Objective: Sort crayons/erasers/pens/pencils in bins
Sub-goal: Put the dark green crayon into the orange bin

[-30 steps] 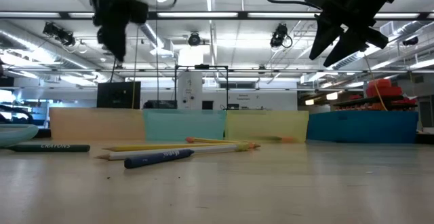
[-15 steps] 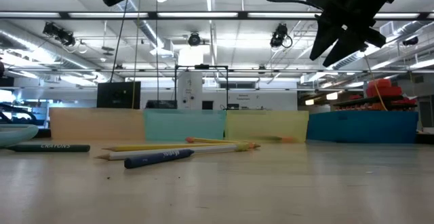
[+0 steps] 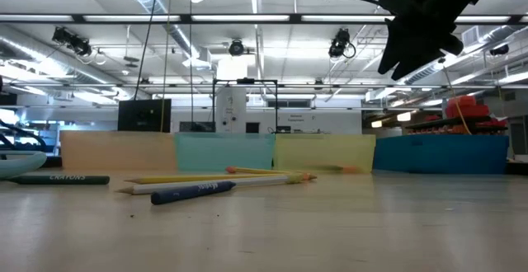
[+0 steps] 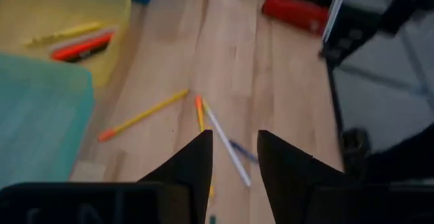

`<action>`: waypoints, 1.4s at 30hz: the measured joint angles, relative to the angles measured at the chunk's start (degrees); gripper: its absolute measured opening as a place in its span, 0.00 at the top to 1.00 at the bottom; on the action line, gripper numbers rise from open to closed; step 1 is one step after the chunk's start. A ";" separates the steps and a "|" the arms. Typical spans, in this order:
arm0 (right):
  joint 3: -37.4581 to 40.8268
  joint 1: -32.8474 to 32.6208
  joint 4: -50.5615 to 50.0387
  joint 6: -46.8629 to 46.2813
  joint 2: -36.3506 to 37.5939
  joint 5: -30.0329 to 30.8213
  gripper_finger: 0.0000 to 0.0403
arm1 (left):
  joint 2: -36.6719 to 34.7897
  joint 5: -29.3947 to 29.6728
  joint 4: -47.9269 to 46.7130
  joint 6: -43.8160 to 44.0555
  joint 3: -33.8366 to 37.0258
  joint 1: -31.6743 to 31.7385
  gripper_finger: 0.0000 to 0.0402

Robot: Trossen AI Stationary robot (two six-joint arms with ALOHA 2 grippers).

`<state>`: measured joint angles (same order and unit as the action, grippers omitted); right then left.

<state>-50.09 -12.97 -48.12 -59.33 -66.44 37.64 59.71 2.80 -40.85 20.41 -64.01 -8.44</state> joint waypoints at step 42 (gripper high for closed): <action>0.00 0.07 0.02 3.87 0.00 -4.73 0.49 | 29.71 -1.54 3.24 10.22 14.14 -13.89 0.74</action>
<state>-50.09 -12.91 -48.09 -55.46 -66.43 32.91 89.43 1.26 -37.60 30.63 -49.87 -22.33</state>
